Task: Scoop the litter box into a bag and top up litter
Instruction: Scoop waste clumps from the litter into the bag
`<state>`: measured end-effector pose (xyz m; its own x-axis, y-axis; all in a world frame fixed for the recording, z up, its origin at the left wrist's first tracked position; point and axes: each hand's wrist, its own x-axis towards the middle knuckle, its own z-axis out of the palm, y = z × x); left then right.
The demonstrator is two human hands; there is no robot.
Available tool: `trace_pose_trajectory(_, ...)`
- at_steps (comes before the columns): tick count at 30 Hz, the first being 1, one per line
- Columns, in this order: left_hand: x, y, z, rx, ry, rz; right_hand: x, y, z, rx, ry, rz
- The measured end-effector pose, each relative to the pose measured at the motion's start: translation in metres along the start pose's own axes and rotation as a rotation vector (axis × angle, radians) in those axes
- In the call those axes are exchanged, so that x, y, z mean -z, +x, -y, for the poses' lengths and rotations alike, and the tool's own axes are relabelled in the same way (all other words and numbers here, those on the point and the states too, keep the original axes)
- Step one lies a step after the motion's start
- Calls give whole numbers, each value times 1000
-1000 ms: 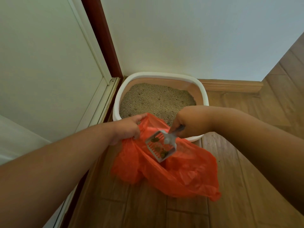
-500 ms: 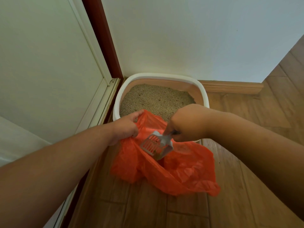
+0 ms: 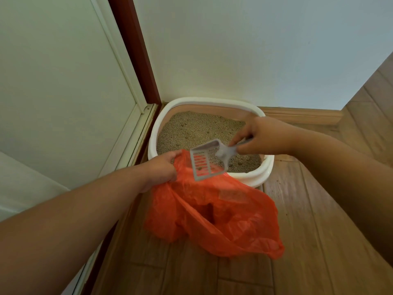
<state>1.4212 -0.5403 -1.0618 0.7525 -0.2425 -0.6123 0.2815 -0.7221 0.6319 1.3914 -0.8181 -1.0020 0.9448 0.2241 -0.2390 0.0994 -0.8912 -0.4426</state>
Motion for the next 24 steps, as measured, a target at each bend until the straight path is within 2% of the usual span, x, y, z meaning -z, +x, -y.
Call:
trace_pose_trajectory(2, 1, -1, 0, 6, 14, 4, 0, -1, -8, -18, 59, -29)
trace_pose_trajectory(6, -1, -1, -2, -7, -16, -15, -16, -3, 1, 118, -130, 102)
trace_pose_trajectory(9, -4, 0, -3, -23, -27, -13, -28, 1, 10, 188, -124, 145)
trace_pose_trajectory(14, -6, 3, -5, -32, -18, -5, -36, 3, 22, 270, -375, 227)
trace_pose_trajectory(20, -5, 2, -5, -38, -19, -18, -40, 2, 30, 320, -274, 279)
trace_pose_trajectory(24, -6, 1, -6, -34, -22, -14, -41, 2, 28, 336, -332, 252)
